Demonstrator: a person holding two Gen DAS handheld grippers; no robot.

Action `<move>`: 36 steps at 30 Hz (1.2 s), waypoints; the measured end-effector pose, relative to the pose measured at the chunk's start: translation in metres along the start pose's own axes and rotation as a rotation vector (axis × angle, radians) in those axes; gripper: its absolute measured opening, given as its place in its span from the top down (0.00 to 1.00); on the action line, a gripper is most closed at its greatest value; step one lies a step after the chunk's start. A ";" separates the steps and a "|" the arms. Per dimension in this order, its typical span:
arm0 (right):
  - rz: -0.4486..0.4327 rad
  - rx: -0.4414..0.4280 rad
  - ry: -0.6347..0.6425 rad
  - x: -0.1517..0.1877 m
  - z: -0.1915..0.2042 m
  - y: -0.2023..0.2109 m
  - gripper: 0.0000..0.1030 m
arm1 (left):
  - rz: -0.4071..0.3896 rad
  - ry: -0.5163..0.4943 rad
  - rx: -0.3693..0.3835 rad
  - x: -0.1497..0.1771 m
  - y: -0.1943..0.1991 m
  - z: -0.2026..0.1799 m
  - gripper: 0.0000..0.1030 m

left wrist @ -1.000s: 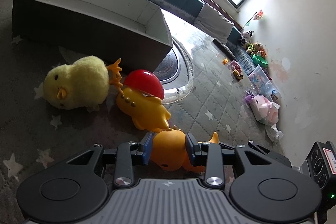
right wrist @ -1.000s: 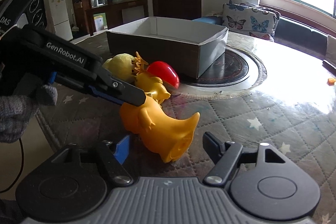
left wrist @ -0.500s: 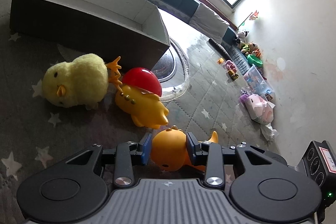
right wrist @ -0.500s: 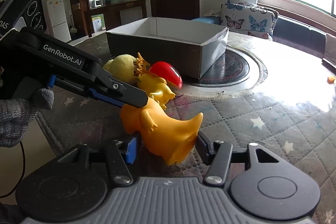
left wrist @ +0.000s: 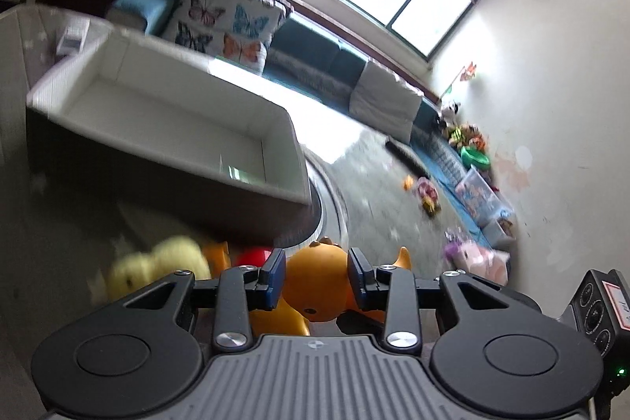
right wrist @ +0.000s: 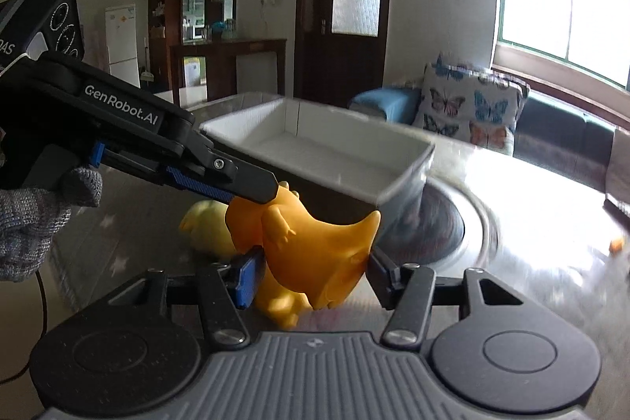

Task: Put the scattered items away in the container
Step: 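Lift the orange duck with the left gripper and carry it over the box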

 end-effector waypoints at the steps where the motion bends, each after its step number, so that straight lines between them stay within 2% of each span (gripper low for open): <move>1: -0.007 0.000 0.002 -0.006 -0.002 -0.005 0.45 | -0.011 -0.004 -0.004 -0.007 -0.001 0.001 0.64; 7: -0.035 -0.002 0.004 -0.039 -0.015 -0.037 0.45 | -0.052 -0.007 -0.035 -0.044 -0.015 0.014 0.64; 17: 0.001 -0.012 0.005 -0.071 -0.036 -0.104 0.45 | -0.031 0.028 -0.081 -0.084 -0.060 0.049 0.65; 27: 0.079 0.004 -0.002 -0.072 -0.046 -0.151 0.46 | 0.046 0.109 -0.082 -0.087 -0.100 0.082 0.70; 36: 0.061 0.043 -0.001 -0.071 -0.049 -0.147 0.45 | 0.050 0.125 -0.101 -0.086 -0.100 0.086 0.70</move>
Point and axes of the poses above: each gripper's, at about its wrist camera, not at the fingertips, and y roughly against the way its jaws point, z to its left, x to its underside, the point moved 2 cm from there along -y, roughly the way its jaws point
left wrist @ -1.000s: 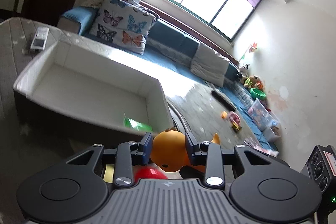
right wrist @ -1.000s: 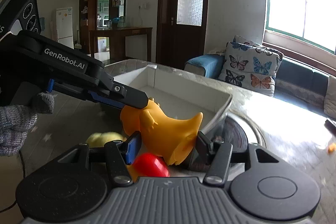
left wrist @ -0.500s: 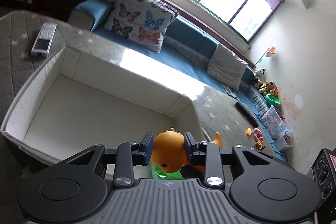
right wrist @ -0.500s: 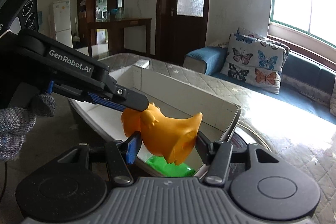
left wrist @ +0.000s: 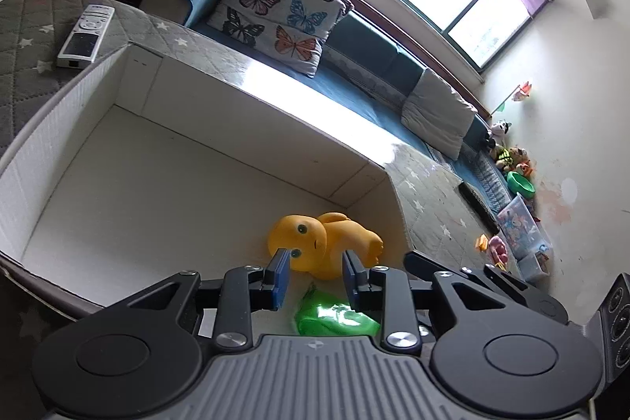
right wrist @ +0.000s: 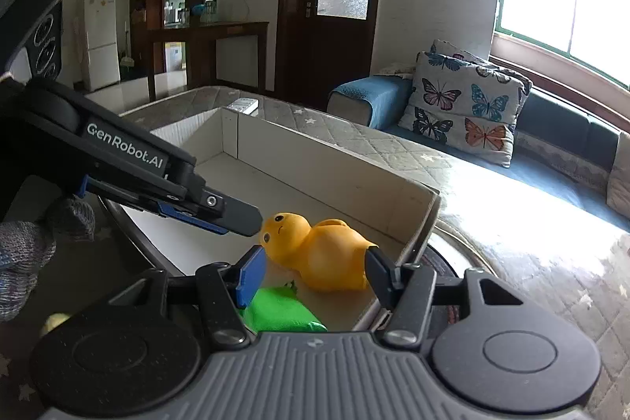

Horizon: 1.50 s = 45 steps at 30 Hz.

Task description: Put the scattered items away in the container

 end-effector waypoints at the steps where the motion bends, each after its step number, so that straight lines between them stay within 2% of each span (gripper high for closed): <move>1: -0.004 0.002 -0.002 0.001 -0.001 0.003 0.45 | -0.001 0.000 -0.001 0.000 0.002 0.000 0.70; 19: -0.038 -0.028 -0.004 0.027 0.016 0.069 0.41 | -0.041 -0.081 -0.005 0.043 0.050 -0.035 0.70; 32: -0.014 -0.059 -0.036 0.059 0.032 0.098 0.39 | -0.041 -0.063 -0.003 0.079 0.075 -0.037 0.70; 35: -0.009 -0.064 -0.046 0.067 0.033 0.103 0.35 | -0.034 -0.050 0.000 0.088 0.079 -0.035 0.70; 45: 0.007 -0.077 -0.098 0.085 0.030 0.111 0.35 | -0.006 -0.052 0.021 0.103 0.076 -0.046 0.70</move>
Point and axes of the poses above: each gripper's, at about its wrist camera, not at the fingertips, and y roughly against the way its jaws point, z to its left, x to its underside, the point moved 2 cm from there along -y, roughly the way its jaws point
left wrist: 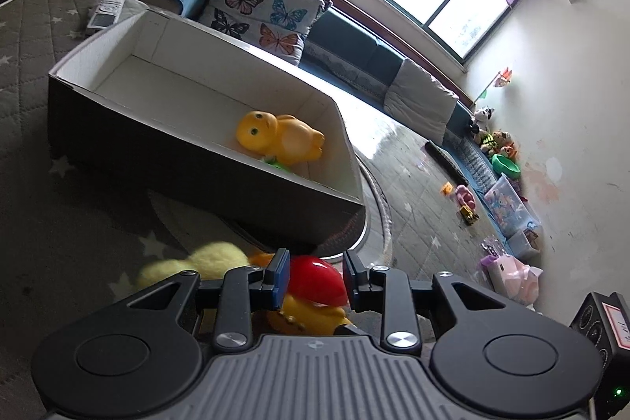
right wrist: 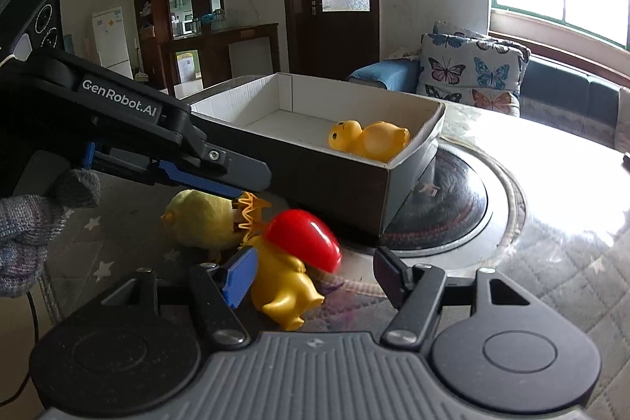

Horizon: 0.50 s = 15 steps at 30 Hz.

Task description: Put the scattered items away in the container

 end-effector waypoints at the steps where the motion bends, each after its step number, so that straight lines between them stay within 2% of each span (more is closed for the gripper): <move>1: -0.001 -0.002 -0.004 0.000 0.000 0.001 0.35 | 0.004 -0.004 0.001 0.000 -0.001 -0.002 0.69; 11: 0.000 -0.026 -0.066 -0.003 -0.006 -0.003 0.36 | 0.055 -0.044 -0.012 -0.008 -0.026 -0.018 0.68; 15: 0.009 -0.038 -0.131 -0.005 -0.013 -0.009 0.36 | 0.075 -0.049 -0.024 -0.010 -0.035 -0.018 0.68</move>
Point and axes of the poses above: each gripper's, at about its wrist camera, not at the fingertips, and y roughly against the way its jaws point, z to its left, x to its underside, the point moved 2 cm from there along -y, roughly the way its jaws point
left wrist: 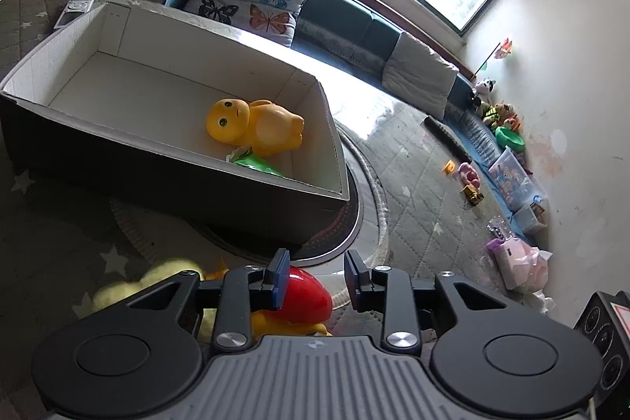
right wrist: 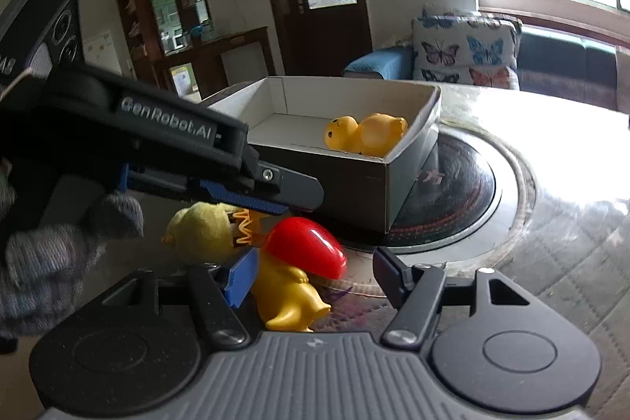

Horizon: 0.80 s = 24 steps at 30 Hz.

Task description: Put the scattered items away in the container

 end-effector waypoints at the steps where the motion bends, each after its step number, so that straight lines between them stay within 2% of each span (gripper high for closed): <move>1: 0.004 -0.006 -0.015 -0.001 -0.002 -0.002 0.36 | 0.004 0.000 -0.003 -0.001 -0.001 0.000 0.68; 12: 0.068 -0.048 -0.124 -0.001 -0.014 -0.022 0.36 | 0.033 0.029 -0.019 -0.005 -0.010 0.009 0.68; 16: 0.081 -0.075 -0.159 0.000 -0.019 -0.028 0.41 | 0.033 0.028 -0.018 -0.007 -0.011 0.008 0.67; 24: 0.089 -0.091 -0.218 0.000 -0.022 -0.032 0.44 | 0.045 0.015 -0.020 -0.008 -0.012 0.007 0.67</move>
Point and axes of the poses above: each gripper's, at about its wrist camera, not at the fingertips, and y roughly against the way its jaws point, z to its left, x to its underside, the point moved 2 cm from there along -y, roughly the way its jaws point
